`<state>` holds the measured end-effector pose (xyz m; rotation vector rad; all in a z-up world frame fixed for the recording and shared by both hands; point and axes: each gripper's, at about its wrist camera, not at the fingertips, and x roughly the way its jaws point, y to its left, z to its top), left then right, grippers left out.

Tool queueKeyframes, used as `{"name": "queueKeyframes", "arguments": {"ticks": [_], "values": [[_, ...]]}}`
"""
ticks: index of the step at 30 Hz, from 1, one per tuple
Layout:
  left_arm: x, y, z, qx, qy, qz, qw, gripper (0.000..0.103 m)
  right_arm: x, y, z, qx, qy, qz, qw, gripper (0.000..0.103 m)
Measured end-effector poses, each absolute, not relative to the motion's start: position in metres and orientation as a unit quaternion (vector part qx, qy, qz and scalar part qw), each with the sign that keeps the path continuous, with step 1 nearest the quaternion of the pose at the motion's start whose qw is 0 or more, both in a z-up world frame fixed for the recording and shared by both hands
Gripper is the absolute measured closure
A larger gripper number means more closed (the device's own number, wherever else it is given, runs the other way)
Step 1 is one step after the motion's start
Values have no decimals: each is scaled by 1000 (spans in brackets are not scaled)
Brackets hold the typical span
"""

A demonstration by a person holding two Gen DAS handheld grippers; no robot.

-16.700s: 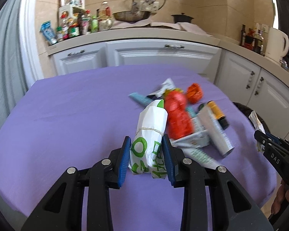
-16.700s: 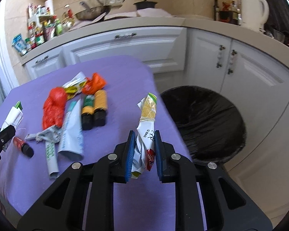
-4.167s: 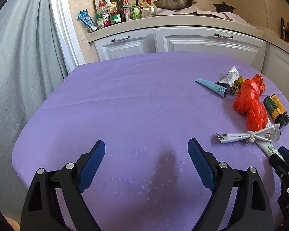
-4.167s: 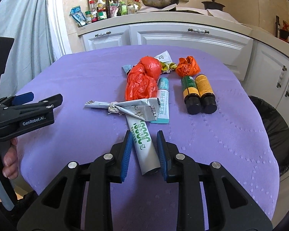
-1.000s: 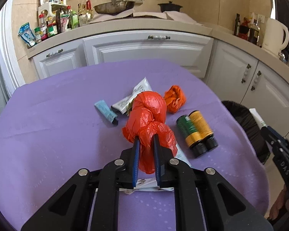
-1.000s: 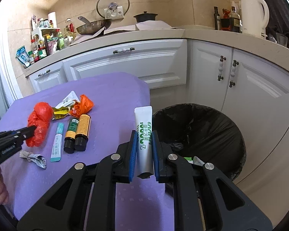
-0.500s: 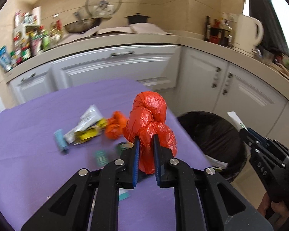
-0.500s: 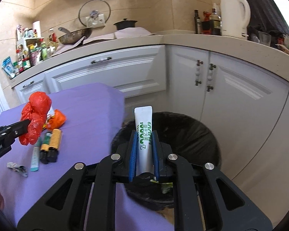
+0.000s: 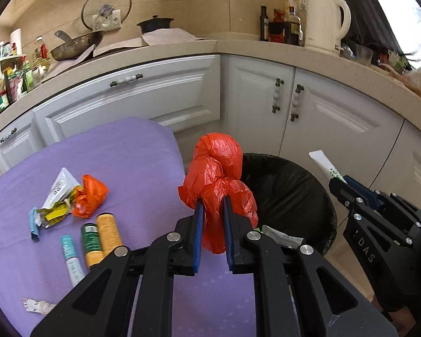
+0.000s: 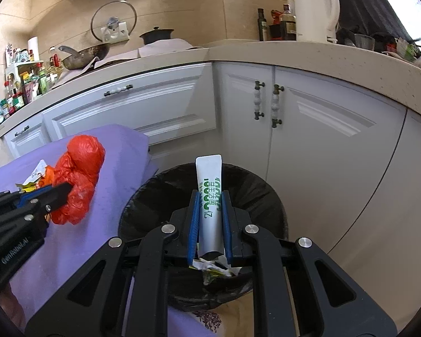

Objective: Collect trash
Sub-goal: 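Hold the tube and red bag over the bin and open both tools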

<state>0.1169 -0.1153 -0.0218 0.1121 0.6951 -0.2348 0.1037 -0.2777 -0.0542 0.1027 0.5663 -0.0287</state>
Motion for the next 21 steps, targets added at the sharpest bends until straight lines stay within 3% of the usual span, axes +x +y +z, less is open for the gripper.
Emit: {"name": "queueKeyframes", "arguments": {"ticks": [16,18,21], "values": [[141,-153,-45,82,363,-118,921,88,126,-303,-74,63,293,-21,954,84],[144,-155,-47,83,370,-122,917,82,129,-305,-77,66,295,-21,953,72],[146,-157,-48,85,373,-119,916,68,129,-309,-80,74,298,-27,951,71]]}}
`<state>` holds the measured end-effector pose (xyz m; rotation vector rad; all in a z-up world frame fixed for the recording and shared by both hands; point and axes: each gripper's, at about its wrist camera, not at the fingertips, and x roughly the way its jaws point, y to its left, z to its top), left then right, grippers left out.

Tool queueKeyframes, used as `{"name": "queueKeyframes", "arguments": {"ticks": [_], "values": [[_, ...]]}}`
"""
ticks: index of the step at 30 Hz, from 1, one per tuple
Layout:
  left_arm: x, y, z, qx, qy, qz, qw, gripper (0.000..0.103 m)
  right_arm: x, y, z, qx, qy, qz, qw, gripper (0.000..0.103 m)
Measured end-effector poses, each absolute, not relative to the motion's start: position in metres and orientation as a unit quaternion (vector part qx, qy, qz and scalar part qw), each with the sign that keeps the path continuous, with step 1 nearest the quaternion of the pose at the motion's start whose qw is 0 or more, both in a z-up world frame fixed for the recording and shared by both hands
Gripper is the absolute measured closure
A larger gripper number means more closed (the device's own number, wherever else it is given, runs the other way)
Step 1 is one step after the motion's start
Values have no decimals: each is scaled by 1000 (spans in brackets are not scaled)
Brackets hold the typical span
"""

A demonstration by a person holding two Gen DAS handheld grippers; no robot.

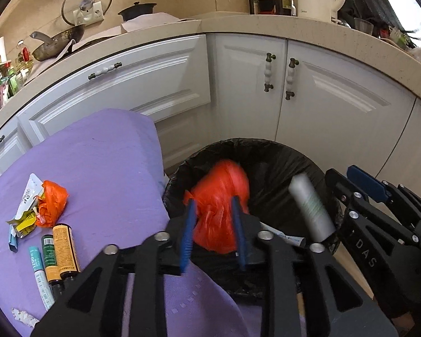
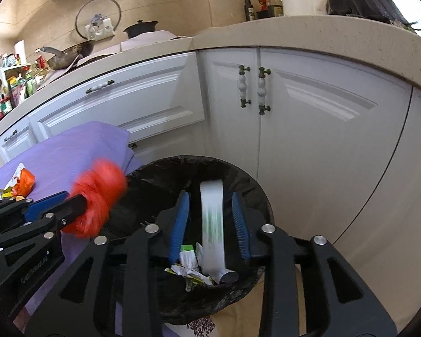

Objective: Collect trash
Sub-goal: 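Hold the tube and red bag over the bin and open both tools, then move both open tools back over the table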

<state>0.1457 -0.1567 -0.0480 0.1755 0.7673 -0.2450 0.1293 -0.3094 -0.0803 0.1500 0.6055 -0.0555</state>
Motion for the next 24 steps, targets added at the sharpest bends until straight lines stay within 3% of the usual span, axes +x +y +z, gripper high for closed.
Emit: {"name": "queueKeyframes", "arguments": {"ticks": [1,4,13,24], "values": [[146,-157,-48,84,373,-119,916,62,129,-311,-80,76,298,-29,951,71],[144,-154,-46,78,371,-117,918,58,128,-311,-79,79,297,-29,951,71],[125,-122,-34,79,358,-101,925,53,116,-291,-68,76,295,-8,953,71],[86,-21,-26,65,358,-14,931,49,91,-233,-53,63,295,45,952,71]]}}
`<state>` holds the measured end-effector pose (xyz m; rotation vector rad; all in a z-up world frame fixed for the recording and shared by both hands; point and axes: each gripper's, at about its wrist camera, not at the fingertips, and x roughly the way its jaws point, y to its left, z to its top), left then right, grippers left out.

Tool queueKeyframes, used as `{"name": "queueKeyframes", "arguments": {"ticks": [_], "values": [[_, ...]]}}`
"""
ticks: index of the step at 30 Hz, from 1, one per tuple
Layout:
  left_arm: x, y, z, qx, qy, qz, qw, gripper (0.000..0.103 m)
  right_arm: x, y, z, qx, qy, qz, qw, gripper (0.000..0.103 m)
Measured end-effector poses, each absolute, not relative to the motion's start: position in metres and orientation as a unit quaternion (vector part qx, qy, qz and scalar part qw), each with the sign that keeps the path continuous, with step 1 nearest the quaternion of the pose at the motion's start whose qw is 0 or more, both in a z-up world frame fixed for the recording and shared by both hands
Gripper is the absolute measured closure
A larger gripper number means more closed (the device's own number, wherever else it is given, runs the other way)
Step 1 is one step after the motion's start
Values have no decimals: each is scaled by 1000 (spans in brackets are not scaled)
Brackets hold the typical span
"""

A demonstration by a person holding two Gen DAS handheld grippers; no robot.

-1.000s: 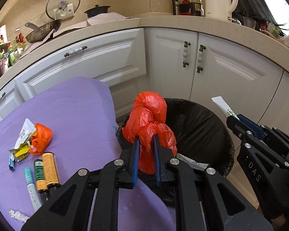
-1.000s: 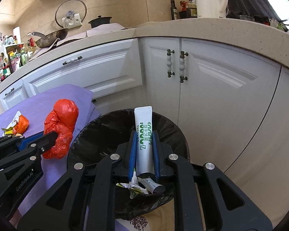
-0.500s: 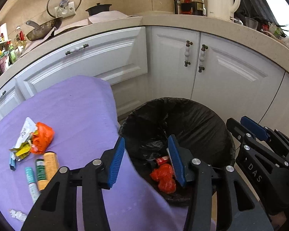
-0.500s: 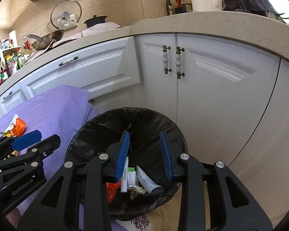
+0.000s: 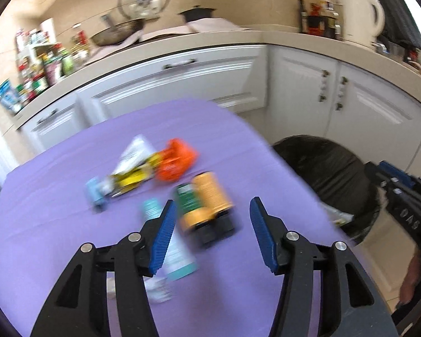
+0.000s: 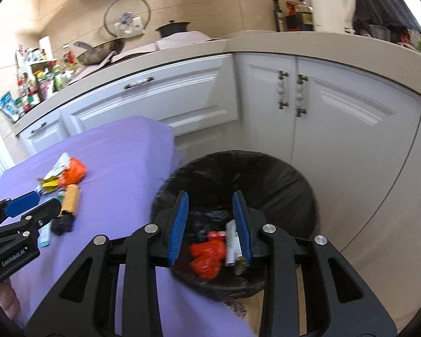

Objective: Collect trash
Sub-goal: 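Move both open tools back over the table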

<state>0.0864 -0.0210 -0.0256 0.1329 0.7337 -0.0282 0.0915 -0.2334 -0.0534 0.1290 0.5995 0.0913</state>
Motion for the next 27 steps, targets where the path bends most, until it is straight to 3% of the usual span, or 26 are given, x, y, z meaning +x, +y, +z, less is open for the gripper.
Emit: {"name": "queueKeyframes", "arguments": {"ticks": [15,27], "values": [[48,106,-32,13,365,97,926,49,66,-113,-38,1,292,147,945,71],[31,156,-42,-20,369,132,920,48,52,-53,-40,-40,299,196,933,71]]}}
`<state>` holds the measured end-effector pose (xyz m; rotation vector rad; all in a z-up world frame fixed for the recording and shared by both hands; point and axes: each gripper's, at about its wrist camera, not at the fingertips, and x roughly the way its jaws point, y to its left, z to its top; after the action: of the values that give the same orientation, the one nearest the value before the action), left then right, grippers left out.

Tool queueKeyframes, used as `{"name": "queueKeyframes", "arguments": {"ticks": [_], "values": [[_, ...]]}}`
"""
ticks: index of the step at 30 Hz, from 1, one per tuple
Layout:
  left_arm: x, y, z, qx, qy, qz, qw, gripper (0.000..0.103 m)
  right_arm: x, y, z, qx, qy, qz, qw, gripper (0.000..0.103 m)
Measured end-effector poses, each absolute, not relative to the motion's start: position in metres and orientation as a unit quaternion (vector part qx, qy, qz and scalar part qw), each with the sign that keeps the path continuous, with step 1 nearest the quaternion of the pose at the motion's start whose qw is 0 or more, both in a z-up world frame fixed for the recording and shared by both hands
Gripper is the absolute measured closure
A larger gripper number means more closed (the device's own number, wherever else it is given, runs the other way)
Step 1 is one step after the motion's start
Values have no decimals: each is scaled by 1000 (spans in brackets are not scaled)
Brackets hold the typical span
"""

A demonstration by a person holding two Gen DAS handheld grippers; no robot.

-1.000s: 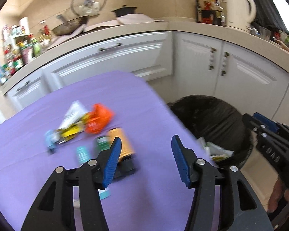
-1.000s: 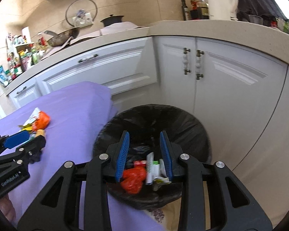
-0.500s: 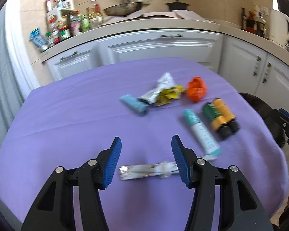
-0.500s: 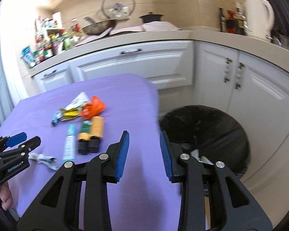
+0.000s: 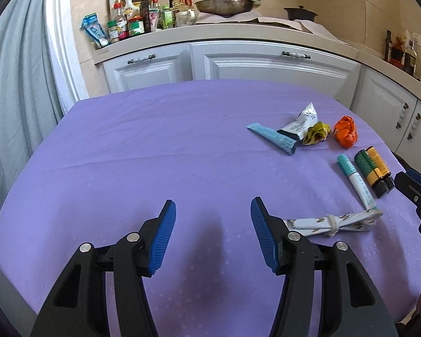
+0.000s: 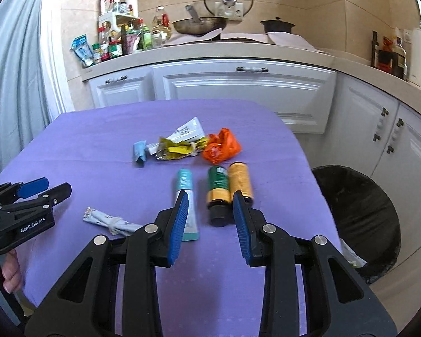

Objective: Collect trash
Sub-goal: 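Move both open tools back over the table, then close the left tool on the knotted white tube bundle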

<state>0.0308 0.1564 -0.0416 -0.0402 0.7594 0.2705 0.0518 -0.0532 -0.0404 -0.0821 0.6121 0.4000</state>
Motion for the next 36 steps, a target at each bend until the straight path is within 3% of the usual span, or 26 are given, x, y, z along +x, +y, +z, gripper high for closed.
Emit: {"name": "queueKeyframes", "arguments": {"ticks": [36], "values": [[24,66,-60,65,390,28,918,44,29,-131,-48,9,296,123,947,71]]}}
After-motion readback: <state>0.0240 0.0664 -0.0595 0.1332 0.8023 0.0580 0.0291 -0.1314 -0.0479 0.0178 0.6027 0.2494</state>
